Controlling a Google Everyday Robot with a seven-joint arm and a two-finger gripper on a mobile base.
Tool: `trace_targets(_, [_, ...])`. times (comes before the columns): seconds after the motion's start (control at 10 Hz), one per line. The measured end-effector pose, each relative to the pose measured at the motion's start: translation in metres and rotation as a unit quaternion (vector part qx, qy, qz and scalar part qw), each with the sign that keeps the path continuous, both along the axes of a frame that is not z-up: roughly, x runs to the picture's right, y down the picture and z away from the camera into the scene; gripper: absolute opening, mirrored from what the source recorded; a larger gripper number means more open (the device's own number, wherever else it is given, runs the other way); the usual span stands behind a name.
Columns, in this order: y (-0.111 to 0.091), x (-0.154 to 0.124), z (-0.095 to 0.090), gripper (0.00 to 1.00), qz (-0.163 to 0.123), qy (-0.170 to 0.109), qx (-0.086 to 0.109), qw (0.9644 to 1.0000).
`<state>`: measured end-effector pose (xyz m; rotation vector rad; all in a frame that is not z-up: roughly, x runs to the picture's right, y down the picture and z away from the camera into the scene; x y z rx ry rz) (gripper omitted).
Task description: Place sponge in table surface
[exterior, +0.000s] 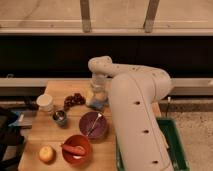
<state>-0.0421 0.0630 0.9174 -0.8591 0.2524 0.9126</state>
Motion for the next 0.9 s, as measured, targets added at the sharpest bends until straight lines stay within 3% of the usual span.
trace_targets(0.4, [0.004, -0.018, 0.001, 0.80, -0.007, -0.017, -0.006, 0.9998])
trace_targets(0.9, [0.023, -0.031, 0.005, 0.78, -0.020, -0.030, -0.028, 0.9990])
